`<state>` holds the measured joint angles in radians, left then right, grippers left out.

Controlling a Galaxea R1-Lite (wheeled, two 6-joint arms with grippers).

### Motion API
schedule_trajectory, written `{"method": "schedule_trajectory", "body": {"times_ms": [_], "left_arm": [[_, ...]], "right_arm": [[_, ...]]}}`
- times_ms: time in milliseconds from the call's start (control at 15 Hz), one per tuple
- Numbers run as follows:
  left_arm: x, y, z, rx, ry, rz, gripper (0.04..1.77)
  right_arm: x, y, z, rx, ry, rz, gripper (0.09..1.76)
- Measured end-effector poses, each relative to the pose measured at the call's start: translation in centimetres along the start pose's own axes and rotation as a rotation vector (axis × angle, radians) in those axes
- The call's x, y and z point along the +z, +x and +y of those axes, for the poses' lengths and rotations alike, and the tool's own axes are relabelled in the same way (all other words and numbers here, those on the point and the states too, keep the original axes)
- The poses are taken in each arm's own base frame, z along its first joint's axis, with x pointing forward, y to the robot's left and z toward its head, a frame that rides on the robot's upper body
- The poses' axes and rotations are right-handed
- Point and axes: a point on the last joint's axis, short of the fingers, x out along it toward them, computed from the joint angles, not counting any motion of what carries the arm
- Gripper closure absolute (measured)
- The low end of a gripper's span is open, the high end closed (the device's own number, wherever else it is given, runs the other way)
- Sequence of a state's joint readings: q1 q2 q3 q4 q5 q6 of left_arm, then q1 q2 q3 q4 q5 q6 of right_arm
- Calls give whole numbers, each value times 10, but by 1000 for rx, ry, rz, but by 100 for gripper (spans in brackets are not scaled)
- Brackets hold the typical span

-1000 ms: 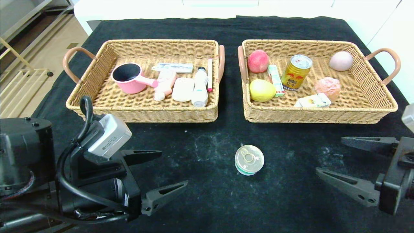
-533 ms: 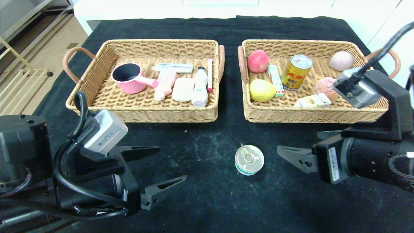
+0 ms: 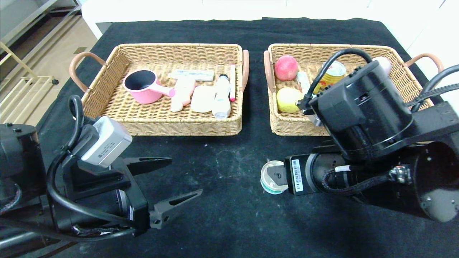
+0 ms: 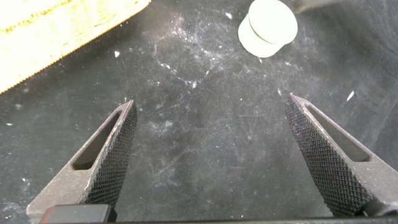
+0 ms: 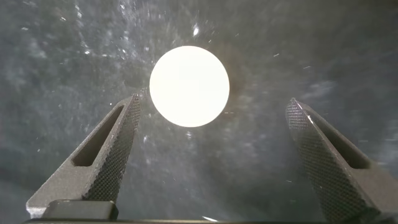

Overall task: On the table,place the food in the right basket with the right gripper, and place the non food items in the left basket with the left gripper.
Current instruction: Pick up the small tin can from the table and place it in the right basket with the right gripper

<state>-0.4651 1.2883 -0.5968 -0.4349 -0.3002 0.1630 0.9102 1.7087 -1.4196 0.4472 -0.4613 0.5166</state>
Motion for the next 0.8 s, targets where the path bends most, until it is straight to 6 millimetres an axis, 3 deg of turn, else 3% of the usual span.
{"method": "schedule_trajectory", "body": {"times_ms": [800], "left_arm": [[10,-13,0,21,15,-54,9]], "right_arm": [[-6,41,24,-70,-5,22,14]]}}
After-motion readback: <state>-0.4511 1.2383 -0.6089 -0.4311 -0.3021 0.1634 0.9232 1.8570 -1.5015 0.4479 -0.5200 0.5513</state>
